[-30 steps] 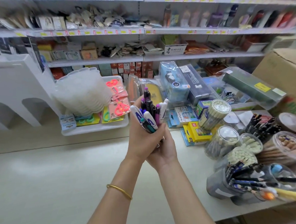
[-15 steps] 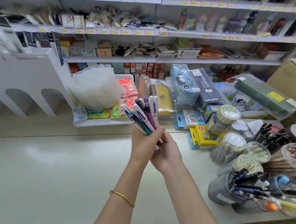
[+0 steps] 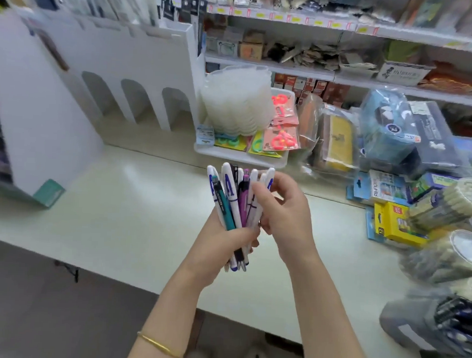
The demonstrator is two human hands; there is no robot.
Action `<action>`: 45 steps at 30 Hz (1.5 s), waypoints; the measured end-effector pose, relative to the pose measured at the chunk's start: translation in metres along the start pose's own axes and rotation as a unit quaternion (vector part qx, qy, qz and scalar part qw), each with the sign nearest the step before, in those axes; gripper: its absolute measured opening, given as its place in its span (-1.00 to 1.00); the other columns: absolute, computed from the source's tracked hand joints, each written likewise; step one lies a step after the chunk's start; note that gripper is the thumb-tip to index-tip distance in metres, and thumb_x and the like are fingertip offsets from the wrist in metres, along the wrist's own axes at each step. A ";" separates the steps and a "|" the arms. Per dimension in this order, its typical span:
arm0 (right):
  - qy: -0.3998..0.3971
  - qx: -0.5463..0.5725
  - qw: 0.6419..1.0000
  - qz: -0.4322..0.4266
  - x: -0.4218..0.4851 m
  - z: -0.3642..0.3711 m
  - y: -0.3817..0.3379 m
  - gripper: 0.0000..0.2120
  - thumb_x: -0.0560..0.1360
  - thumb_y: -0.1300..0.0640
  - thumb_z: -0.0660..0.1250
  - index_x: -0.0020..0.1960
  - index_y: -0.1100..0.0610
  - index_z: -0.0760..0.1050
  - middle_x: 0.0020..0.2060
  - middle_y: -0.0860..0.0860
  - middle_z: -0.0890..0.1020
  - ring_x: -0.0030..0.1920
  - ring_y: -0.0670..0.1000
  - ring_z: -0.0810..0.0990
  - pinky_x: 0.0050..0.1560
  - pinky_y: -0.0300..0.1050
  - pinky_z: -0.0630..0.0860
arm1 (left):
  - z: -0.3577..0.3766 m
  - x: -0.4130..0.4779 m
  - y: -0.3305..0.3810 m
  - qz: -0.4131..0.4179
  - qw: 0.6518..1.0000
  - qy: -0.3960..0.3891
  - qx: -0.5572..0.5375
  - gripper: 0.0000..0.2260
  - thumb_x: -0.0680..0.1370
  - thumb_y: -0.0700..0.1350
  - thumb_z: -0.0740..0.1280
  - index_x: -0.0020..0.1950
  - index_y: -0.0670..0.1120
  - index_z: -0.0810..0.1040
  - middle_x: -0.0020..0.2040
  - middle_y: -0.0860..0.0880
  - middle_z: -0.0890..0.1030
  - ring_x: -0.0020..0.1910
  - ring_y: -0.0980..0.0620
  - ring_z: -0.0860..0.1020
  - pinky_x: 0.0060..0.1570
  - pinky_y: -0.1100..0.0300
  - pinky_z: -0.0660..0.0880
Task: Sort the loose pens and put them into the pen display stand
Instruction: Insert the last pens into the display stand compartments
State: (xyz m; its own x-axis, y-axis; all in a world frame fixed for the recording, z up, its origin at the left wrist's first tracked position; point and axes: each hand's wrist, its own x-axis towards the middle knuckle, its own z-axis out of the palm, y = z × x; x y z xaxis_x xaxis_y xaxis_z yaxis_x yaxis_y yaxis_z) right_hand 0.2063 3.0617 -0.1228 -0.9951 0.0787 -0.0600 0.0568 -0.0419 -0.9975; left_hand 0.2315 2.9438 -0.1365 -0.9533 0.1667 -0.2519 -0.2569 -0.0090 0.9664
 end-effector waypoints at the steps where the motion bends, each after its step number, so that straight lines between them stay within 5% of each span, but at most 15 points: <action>1: 0.000 -0.011 1.000 -0.008 -0.001 0.008 0.001 -0.97 0.52 0.18 0.34 -0.03 0.10 0.52 -0.23 0.11 0.57 -0.41 -0.09 0.49 -0.52 -0.30 0.35 | -0.009 -0.005 0.001 -0.007 1.000 0.005 -0.012 -0.80 0.50 -0.35 0.33 0.07 -0.12 0.54 -0.33 -0.04 0.60 -0.34 0.05 0.58 -0.34 0.24 0.50; 10: -0.092 -0.011 0.996 -0.012 -0.016 0.135 -0.012 -0.96 0.58 0.23 0.24 -0.04 0.18 0.39 -0.38 0.02 0.47 -0.54 -0.18 0.42 -0.57 -0.35 0.30 | -0.132 -0.046 0.008 -0.023 0.994 0.079 -0.069 -0.79 0.51 -0.29 0.33 0.11 -0.10 0.50 -0.35 -0.05 0.63 -0.33 -0.02 0.64 -0.30 0.11 0.54; 15: -0.138 -0.026 0.989 -0.052 -0.029 0.250 -0.010 -0.86 0.51 0.21 0.35 -0.02 0.12 0.39 -0.43 -0.03 0.49 -0.53 -0.10 0.42 -0.59 -0.27 0.28 | -0.242 -0.077 0.019 -0.025 0.996 0.076 -0.048 -0.80 0.51 -0.31 0.32 0.04 -0.05 0.48 -0.40 0.00 0.63 -0.36 -0.01 0.64 -0.20 -0.03 0.63; 19: -0.133 -0.047 0.984 -0.105 -0.038 0.344 0.003 -0.86 0.53 0.21 0.34 -0.10 0.06 0.39 -0.40 -0.01 0.50 -0.51 -0.07 0.46 -0.58 -0.26 0.30 | -0.328 -0.101 0.016 -0.028 0.990 0.121 -0.072 -0.81 0.52 -0.32 0.32 0.00 -0.06 0.45 -0.44 0.05 0.63 -0.43 0.07 0.63 -0.35 0.13 0.61; 22: -0.118 -0.100 0.977 -0.144 -0.040 0.398 0.011 -0.86 0.54 0.16 0.32 -0.12 0.03 0.37 -0.36 0.05 0.49 -0.48 -0.01 0.44 -0.52 -0.24 0.33 | -0.379 -0.116 0.015 -0.026 0.984 0.158 -0.078 -0.81 0.52 -0.31 0.33 0.07 -0.10 0.45 -0.38 0.00 0.65 -0.36 0.01 0.66 -0.20 -0.02 0.64; 26: -0.130 -0.135 0.969 -0.163 -0.037 0.450 0.007 -0.86 0.57 0.14 0.27 -0.12 -0.01 0.33 -0.33 0.06 0.52 -0.45 -0.06 0.47 -0.48 -0.25 0.37 | -0.430 -0.119 0.018 -0.001 0.974 0.204 -0.097 -0.74 0.50 -0.34 0.33 0.15 -0.11 0.47 -0.25 -0.08 0.67 -0.29 -0.04 0.67 -0.30 0.11 0.60; 30: -0.124 -0.114 0.971 -0.169 -0.022 0.483 0.002 -0.89 0.56 0.11 0.26 -0.10 -0.01 0.34 -0.31 0.06 0.51 -0.41 0.00 0.46 -0.42 -0.19 0.35 | -0.470 -0.107 0.020 0.012 0.968 0.228 -0.103 -0.69 0.49 -0.28 0.38 0.22 -0.08 0.50 -0.03 -0.13 0.67 -0.06 -0.05 0.67 -0.08 0.03 0.62; 32: -0.110 -0.099 0.975 -0.165 -0.011 0.495 0.001 -0.94 0.50 0.04 0.24 -0.09 -0.02 0.35 -0.28 0.08 0.51 -0.36 0.08 0.49 -0.35 -0.16 0.36 | -0.486 -0.097 0.024 0.017 0.966 0.230 -0.118 -0.68 0.48 -0.27 0.40 0.21 -0.08 0.51 0.00 -0.14 0.67 -0.04 -0.06 0.67 -0.03 0.00 0.62; 35: -0.070 -0.067 0.981 -0.169 0.006 0.512 -0.002 -0.94 0.48 0.01 0.24 -0.08 -0.07 0.36 -0.22 0.08 0.51 -0.27 0.15 0.53 -0.28 -0.12 0.40 | -0.510 -0.076 0.037 0.025 0.955 0.260 -0.141 -0.74 0.48 -0.25 0.40 0.15 -0.12 0.50 -0.15 -0.10 0.63 -0.17 -0.03 0.63 -0.23 0.10 0.57; 39: 0.004 -0.036 0.977 -0.211 0.032 0.533 -0.003 -0.89 0.52 0.12 0.26 -0.09 -0.07 0.35 -0.21 -0.02 0.49 -0.24 -0.05 0.51 -0.22 -0.15 0.47 | -0.541 -0.041 0.052 0.041 0.950 0.277 -0.141 -0.80 0.51 -0.22 0.36 0.12 -0.17 0.48 -0.30 -0.05 0.58 -0.34 0.02 0.54 -0.41 0.16 0.45; 45: 0.146 0.036 0.959 -0.240 0.063 0.552 -0.010 -0.87 0.56 0.18 0.26 -0.06 -0.01 0.34 -0.22 -0.03 0.47 -0.28 -0.13 0.48 -0.23 -0.21 0.47 | -0.576 0.003 0.082 0.116 0.949 0.247 -0.159 -0.86 0.49 -0.23 0.35 0.00 -0.18 0.45 -0.37 -0.04 0.52 -0.41 0.03 0.49 -0.40 0.16 0.36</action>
State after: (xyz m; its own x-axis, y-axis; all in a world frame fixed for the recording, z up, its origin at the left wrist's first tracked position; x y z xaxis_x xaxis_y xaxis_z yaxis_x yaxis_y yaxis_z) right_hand 0.0980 2.5169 -0.0964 -0.8390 0.3820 0.3875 -0.4190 0.0006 -0.9080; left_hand 0.1165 2.3759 -0.0876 -0.9281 -0.3576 -0.1038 0.0086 -0.2992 0.9542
